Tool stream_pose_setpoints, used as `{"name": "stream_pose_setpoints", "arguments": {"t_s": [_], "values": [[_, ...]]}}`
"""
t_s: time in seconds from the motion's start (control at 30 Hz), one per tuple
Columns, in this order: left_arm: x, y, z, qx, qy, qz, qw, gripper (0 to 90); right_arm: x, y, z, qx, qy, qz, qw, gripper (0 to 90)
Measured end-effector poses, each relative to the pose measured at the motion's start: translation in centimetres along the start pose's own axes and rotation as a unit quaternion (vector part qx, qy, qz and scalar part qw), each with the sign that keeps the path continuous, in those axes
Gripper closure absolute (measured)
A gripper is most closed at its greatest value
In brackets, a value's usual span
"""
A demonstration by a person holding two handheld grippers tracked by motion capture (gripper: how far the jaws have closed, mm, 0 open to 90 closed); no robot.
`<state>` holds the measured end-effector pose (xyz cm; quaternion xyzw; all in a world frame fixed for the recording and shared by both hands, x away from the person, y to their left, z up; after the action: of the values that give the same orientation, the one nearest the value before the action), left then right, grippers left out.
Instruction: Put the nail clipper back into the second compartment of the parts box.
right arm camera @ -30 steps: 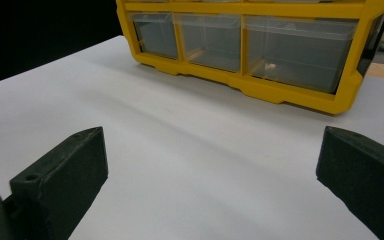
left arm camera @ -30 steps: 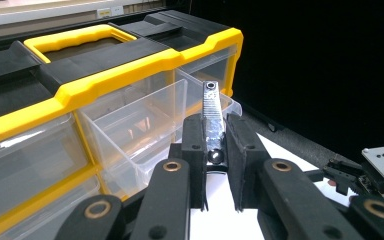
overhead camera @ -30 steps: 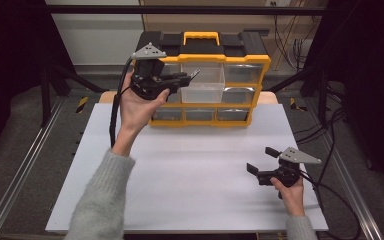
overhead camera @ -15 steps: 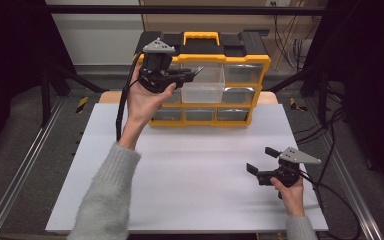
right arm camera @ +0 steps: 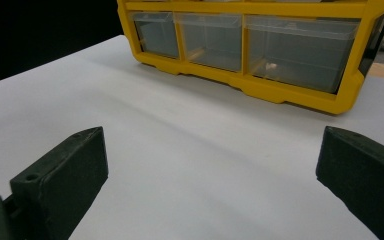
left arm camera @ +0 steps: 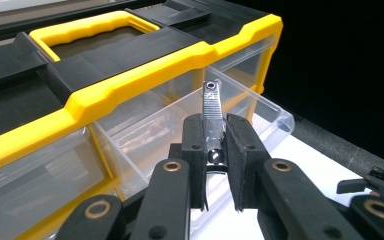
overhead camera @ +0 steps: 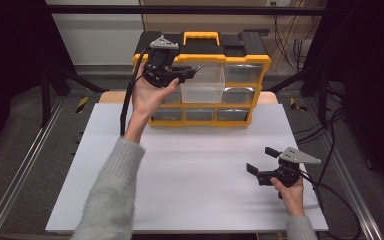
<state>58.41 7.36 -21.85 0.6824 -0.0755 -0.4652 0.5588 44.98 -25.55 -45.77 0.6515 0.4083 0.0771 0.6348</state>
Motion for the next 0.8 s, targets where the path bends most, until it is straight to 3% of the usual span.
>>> {"name": "stream_pose_setpoints", "arguments": {"t_s": [0.8], "values": [[2.2, -0.5, -0.8, 0.008, 0.008, -0.018, 0.9998, 78.9, 0.0, 0.0, 0.0, 0.001, 0.0, 0.002, 1.0, 0.9]]}}
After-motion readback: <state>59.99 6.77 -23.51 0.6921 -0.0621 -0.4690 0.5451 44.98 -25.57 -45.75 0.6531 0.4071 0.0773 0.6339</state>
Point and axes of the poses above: each handheld gripper's, and its own axes: x roughly forward along the jaws, y roughly out of its top, z roughly to its right, the point moved 2 cm from there along x, roughly forward along the jaws, and after that the axes turned 5 degrees about -z, right-handed, at the moved point
